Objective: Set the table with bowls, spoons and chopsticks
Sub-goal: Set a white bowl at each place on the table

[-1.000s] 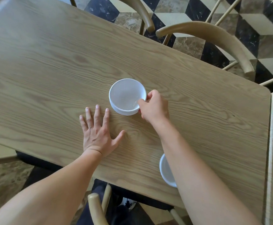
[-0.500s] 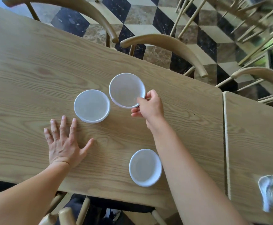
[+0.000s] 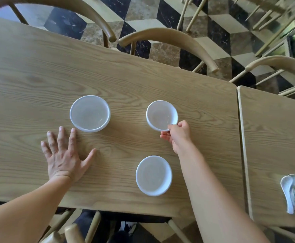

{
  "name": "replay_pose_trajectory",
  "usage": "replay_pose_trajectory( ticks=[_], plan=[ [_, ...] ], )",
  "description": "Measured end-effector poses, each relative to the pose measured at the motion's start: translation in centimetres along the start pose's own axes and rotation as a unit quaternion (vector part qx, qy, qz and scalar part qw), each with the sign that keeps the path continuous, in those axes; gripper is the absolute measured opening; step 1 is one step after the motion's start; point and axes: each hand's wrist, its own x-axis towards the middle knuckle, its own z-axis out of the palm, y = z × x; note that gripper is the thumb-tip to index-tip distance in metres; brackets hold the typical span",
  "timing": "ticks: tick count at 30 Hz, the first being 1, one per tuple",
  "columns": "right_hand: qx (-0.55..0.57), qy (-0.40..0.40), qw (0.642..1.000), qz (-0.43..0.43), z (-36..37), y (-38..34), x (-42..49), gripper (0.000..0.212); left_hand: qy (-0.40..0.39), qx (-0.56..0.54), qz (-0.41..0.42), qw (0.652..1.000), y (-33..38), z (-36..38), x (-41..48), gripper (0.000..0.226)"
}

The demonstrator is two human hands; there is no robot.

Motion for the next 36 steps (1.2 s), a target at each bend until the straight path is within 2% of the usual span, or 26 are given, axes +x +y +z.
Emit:
replay_pose_trajectory(
  ticks=[13, 25, 36],
  plan=[
    [0.032, 0.022, 0.999, 0.011, 0.9, 0.5, 1.2, 0.021, -0.003, 0.009, 0.001, 1.0, 0.2, 0.0, 0.0, 0.108],
    [0.084, 0.015, 0.996, 0.017, 3.2, -3.3, 3.0, 0.015, 0.005, 0.009, 0.003, 1.0, 0.1, 0.1, 0.0, 0.107],
    [0.109, 0.011, 0.994, 0.02, 5.8, -6.4, 5.7, 0.031, 0.008, 0.004, 0.007, 1.0, -0.1, 0.3, 0.2, 0.105]
  ],
)
